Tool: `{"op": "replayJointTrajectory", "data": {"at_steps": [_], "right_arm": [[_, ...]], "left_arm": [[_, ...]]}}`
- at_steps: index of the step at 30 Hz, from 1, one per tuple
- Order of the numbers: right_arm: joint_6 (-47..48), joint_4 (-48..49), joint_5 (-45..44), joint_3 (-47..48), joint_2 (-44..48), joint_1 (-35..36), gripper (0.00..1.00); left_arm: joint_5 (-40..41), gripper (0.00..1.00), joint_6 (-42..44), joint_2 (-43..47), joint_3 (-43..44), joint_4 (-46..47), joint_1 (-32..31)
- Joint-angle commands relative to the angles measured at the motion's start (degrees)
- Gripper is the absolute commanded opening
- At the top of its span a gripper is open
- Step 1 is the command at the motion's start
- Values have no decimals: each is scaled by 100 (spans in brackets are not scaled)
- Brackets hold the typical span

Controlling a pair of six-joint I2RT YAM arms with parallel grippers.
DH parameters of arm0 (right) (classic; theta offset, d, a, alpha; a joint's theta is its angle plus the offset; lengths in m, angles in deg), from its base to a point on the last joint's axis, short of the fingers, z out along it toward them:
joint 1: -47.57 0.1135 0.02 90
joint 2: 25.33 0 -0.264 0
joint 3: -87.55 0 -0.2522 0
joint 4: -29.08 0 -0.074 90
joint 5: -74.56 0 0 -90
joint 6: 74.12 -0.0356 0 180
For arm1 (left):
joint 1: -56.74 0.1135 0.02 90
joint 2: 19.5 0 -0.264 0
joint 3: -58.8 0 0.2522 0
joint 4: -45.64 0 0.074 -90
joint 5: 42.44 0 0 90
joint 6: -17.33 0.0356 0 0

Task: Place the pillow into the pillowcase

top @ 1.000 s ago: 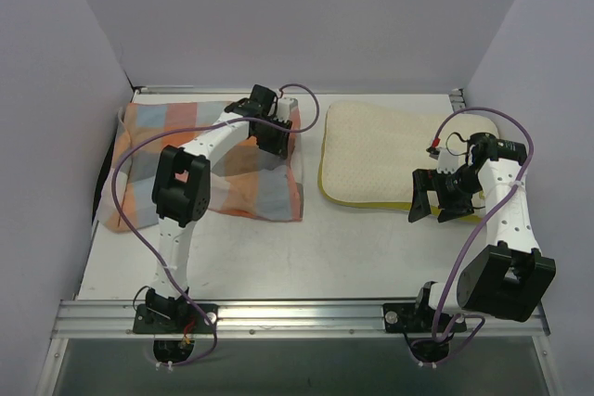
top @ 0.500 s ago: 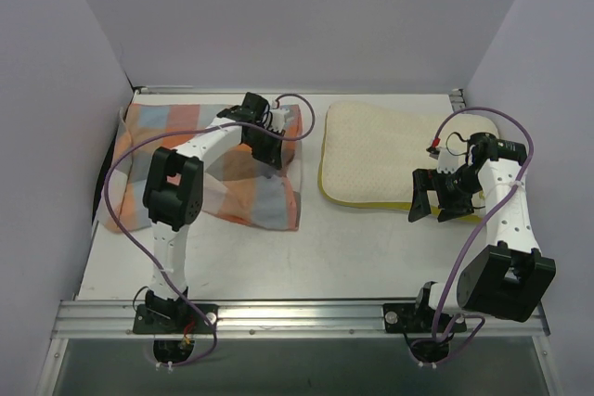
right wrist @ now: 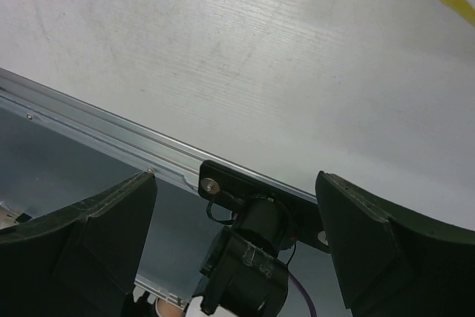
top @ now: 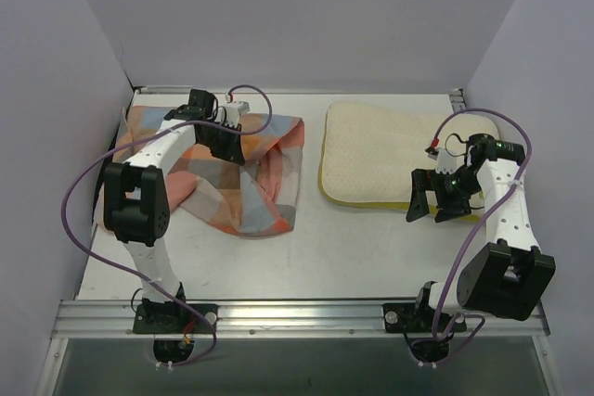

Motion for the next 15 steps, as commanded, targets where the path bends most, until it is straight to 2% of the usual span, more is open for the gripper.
{"op": "replayJointTrajectory", "data": {"at_steps": [1,5,7,8,11,12,15], "right_arm": [[-40,-161,171,13,-57,-48,92],[-31,-161,197,48,-66,-40,92],[-22,-126,189,83,-93,-13,93],[-22,-117,180,101,-101,-5,94],[30,32,5,232,-84,66,98],[57,128,-66,285,-66,101,99],[145,479,-566,548,-84,311,100]], "left_arm": [[302,0,247,-257,5,4,59],[382,2,299,-442,198,65,77],[155,19,291,-513,338,57,59],[58,38,291,-530,374,57,51],[-101,58,291,-539,506,74,-54],[-118,73,300,-548,524,74,-81],[-145,77,265,-636,664,65,-222]]}}
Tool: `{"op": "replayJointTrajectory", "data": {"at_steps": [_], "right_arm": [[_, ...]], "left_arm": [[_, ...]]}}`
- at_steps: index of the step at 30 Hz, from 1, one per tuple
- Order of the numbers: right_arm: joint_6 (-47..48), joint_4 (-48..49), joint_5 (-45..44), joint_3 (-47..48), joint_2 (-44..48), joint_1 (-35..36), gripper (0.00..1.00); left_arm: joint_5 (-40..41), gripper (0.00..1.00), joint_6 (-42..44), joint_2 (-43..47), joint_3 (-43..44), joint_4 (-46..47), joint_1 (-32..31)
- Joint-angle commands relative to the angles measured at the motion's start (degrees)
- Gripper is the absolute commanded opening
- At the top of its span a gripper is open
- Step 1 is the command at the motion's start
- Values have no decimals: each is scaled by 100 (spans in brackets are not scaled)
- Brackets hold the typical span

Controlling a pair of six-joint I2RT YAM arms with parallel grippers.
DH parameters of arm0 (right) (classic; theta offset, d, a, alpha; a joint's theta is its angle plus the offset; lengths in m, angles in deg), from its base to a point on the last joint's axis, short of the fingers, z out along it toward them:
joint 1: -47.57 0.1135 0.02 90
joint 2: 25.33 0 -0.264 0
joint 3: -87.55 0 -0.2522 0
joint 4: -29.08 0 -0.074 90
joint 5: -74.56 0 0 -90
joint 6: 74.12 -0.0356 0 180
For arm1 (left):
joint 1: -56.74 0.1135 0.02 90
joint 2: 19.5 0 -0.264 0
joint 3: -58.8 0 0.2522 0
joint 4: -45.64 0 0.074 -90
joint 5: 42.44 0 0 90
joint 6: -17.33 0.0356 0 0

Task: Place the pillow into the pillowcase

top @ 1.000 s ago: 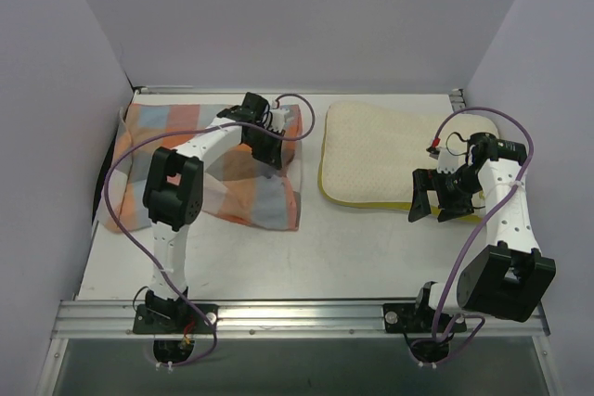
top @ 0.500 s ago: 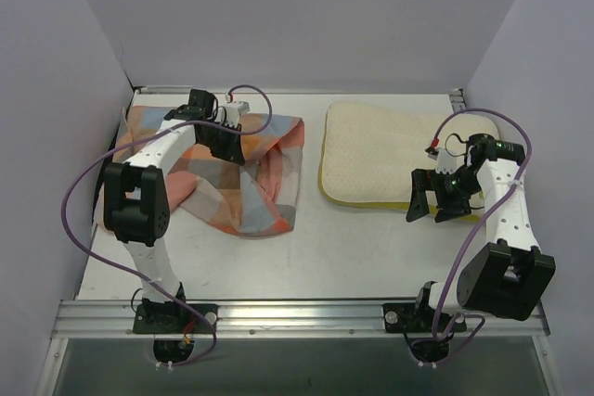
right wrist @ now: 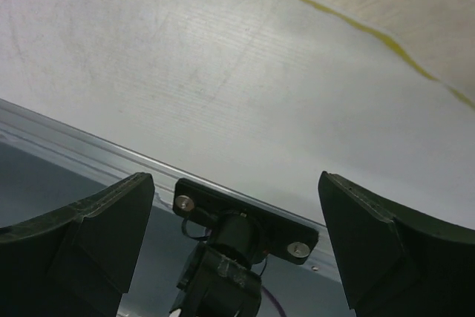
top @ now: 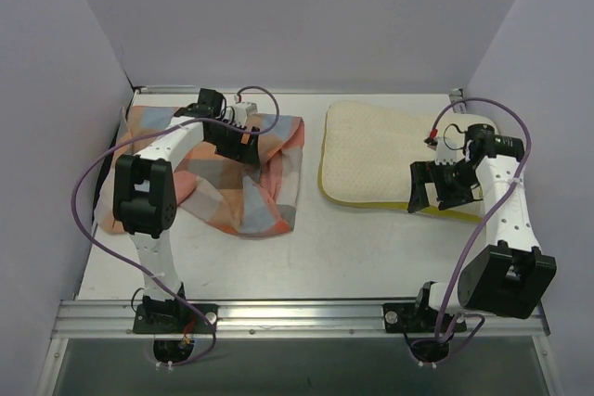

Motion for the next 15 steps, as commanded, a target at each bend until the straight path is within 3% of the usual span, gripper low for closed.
{"op": "replayJointTrajectory", "data": {"at_steps": [1,6,12,15], "right_arm": [[180,325,-538,511,-82,233,100],[619,896,-1128,1118,-423,620,100],[1733,1756,-866,1295,-697,927,100],[2095,2275,-672,1251,-889,1269,100]], "left_arm": [[-274,96,48,-63,411,87,-207],[445,97,48,-230,560,114,-566],[1535,94,180,-354,648,166,-646],[1502,90,162,-319,587,140,-585]]}}
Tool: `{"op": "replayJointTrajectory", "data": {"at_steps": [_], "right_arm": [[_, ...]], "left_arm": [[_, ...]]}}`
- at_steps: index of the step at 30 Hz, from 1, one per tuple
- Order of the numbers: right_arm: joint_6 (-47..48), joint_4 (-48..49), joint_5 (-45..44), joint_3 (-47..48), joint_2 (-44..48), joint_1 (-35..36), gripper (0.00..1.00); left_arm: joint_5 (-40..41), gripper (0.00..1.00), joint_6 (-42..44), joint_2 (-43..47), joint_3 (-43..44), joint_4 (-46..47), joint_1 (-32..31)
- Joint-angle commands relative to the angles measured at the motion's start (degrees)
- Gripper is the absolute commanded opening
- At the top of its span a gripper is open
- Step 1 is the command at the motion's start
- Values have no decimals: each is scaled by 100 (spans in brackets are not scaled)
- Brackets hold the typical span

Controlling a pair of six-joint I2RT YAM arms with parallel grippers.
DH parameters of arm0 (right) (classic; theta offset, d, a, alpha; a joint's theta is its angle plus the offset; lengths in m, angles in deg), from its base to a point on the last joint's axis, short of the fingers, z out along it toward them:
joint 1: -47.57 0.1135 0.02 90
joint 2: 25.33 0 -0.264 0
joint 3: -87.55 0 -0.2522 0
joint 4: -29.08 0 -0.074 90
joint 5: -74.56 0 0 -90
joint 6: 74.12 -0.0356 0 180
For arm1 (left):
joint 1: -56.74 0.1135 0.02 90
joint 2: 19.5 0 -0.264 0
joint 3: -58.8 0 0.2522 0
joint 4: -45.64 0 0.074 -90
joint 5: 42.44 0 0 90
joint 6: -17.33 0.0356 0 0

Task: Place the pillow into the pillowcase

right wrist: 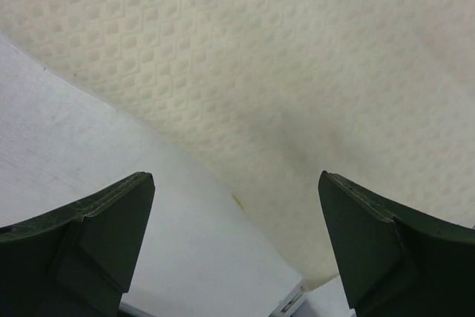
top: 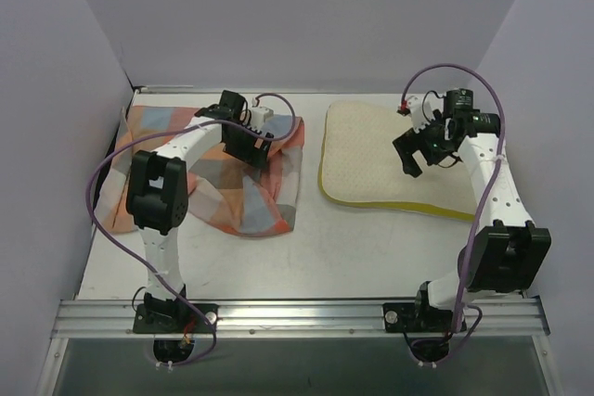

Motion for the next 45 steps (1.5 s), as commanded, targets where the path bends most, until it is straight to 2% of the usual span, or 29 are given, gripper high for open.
{"op": "replayJointTrajectory", "data": {"at_steps": [1,3,8,14,15,19,22,23,25,26,27,28,32,35,36,38,39,42,43,45], "right_arm": [[987,703,207,99,-256,355,100],[1252,896,400,169,-588,583,100],[1639,897,849,1091,-1652,794,100],[1895,845,770,2031,-3182,996,100],[2069,592,753,2137,-3506,1031,100],[2851,-288,367,2095,-3851,1339,97],[3055,-553,-47,1656,-3834,1576,76],[3020,-553,-134,1577,-3834,1603,55],[2819,-597,-188,1453,-3834,1621,38],[2757,-666,-153,1427,-3817,1629,20],[2687,-702,-101,1383,-3712,1629,13],[2512,-728,-31,1287,-3607,1621,0],[2001,-755,775,1040,-2739,1638,0],[1807,-851,1295,917,-2149,1664,0],[1824,-930,1393,899,-2016,1691,0],[1859,-1089,1525,820,-1700,1805,0],[1886,-1193,1656,776,-1620,1849,0],[1886,-1256,1763,697,-1409,2121,0],[1886,-1282,1781,653,-1374,2209,0],[1877,-1300,1798,565,-1338,2437,0]], "left_arm": [[260,90,38,73,152,83,145],[120,90,-24,125,99,83,189],[-337,91,-217,275,-59,30,242],[-575,96,-410,451,-200,-48,303],[-593,96,-428,460,-200,-75,338],[-453,97,-402,521,-191,-137,444],[-303,97,-350,477,-165,-137,462],[-312,97,-341,442,-156,-128,462],[-373,97,-358,398,-138,-128,453],[-382,97,-367,346,-112,-93,427],[-399,97,-376,311,-95,-75,427],[-426,97,-367,267,-68,-75,409],[-409,93,-314,3,64,-22,330],[-400,81,-305,-173,177,-22,330],[-382,72,-340,-199,187,-22,330],[-461,63,-358,-226,222,-31,347],[-479,53,-393,-208,213,-31,356],[-671,37,-437,-130,187,-40,374],[-750,24,-446,-42,178,-49,374],[-1092,14,-516,81,126,-84,409]]}}
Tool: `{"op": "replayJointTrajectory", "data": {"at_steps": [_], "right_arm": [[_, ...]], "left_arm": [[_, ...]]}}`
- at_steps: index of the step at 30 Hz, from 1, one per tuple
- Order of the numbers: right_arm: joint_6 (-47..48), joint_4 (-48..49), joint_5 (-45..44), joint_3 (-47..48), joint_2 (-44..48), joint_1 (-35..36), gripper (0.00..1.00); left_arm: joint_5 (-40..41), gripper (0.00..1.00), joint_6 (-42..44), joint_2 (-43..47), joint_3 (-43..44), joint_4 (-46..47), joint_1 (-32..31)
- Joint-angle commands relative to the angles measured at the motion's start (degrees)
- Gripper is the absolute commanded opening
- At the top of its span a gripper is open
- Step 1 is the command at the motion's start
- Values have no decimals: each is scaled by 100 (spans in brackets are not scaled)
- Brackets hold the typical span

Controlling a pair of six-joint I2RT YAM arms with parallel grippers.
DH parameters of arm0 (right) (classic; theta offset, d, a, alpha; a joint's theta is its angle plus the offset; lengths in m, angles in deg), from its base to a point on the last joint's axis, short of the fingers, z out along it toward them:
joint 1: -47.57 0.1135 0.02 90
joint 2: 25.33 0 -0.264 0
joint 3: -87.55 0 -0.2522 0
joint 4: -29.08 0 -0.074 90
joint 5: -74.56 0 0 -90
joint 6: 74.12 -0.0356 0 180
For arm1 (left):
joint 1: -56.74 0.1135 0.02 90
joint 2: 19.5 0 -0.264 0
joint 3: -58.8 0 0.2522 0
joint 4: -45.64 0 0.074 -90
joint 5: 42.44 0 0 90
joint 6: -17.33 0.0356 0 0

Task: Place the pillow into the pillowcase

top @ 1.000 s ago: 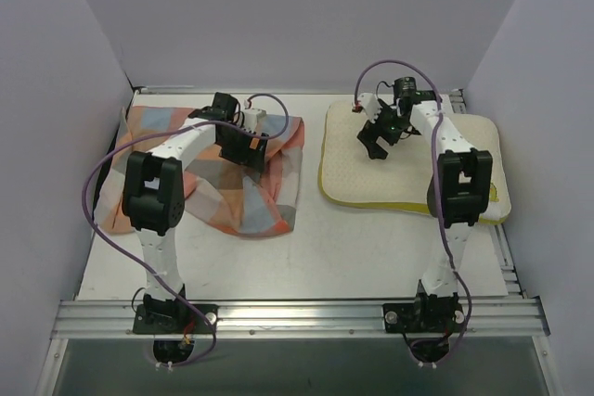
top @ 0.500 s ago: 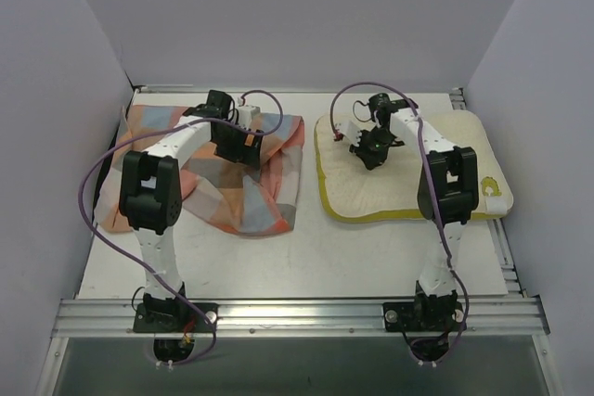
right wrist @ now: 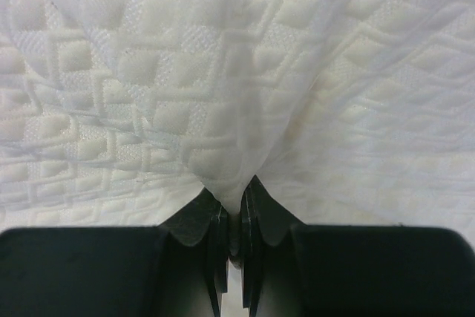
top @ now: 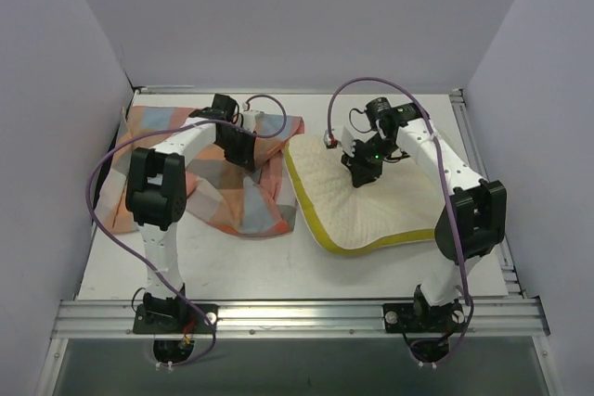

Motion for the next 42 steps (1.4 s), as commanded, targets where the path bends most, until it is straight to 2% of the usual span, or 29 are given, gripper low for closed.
{"op": "replayJointTrajectory", "data": {"at_steps": [1,8,21,26,35,39,40,42], "right_arm": [[-118,-504,472,-143,244,348,0],[-48,-496,234,-319,16,1034,0],[-197,-557,15,454,-880,1333,0],[-268,-715,-12,1120,-1354,1447,0],[5,-1436,-196,2027,-2110,1676,0],[-231,-1392,-127,2764,-2383,1483,0],[-346,-1375,-39,3340,-2566,1317,0],[-785,-1296,189,3897,-2786,1141,0]], "left_arm": [[-728,8,-92,464,126,-9,68],[-1336,0,-136,1159,-437,-53,77],[-2118,0,48,2196,-1368,-229,77],[-2242,0,118,2364,-1431,-308,59],[-2636,2,294,2320,-965,-528,33],[-2970,2,540,2407,-1070,-852,15],[-3023,2,610,2434,-1114,-923,15],[-3129,2,856,2512,-1316,-1143,24]]}}
